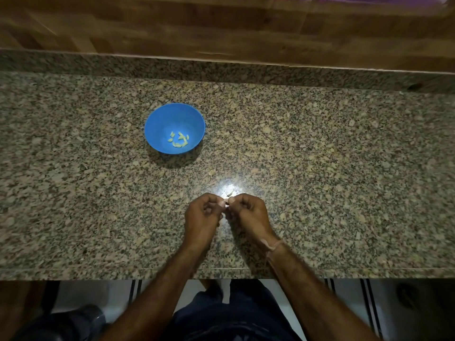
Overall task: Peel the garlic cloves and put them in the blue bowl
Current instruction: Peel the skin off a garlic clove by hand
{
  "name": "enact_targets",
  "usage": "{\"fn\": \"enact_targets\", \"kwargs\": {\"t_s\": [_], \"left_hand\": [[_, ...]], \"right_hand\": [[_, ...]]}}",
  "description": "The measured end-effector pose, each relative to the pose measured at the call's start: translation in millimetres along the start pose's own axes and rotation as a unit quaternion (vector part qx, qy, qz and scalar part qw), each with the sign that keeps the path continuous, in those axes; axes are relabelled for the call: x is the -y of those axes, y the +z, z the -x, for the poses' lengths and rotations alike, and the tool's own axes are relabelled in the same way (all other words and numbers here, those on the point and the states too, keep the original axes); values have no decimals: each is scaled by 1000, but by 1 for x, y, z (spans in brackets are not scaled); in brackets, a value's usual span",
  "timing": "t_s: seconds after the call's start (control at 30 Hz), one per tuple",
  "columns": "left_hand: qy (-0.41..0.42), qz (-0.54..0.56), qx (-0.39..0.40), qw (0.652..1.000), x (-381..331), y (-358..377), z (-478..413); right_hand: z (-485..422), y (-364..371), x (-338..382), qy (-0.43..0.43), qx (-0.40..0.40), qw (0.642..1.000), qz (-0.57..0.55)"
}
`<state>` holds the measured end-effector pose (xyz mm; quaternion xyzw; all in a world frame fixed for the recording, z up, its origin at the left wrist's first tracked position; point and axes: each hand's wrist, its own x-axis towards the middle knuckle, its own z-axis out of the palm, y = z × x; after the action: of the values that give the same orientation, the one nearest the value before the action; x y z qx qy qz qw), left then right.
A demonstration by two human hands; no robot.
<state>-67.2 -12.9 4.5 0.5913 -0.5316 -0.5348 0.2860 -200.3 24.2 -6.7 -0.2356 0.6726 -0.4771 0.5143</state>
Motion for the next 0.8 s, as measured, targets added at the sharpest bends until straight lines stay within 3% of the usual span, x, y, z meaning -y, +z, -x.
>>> {"fn": "enact_targets", "kwargs": {"t_s": [0.1, 0.33, 0.63, 0.8], "left_hand": [[-21, 38, 5, 999, 0, -2, -3], [-84, 142, 47, 985, -5, -4, -2], [-113, 197, 50, 973, -12, -5, 2], [-119, 213, 45, 969, -12, -5, 5]], "right_hand": [[-1, 0, 4, 29, 15, 999, -36], [-1, -4, 6, -52, 37, 998, -11], [2, -3, 4, -86, 23, 996, 29], [7, 0, 6, -48, 27, 998, -32]]}}
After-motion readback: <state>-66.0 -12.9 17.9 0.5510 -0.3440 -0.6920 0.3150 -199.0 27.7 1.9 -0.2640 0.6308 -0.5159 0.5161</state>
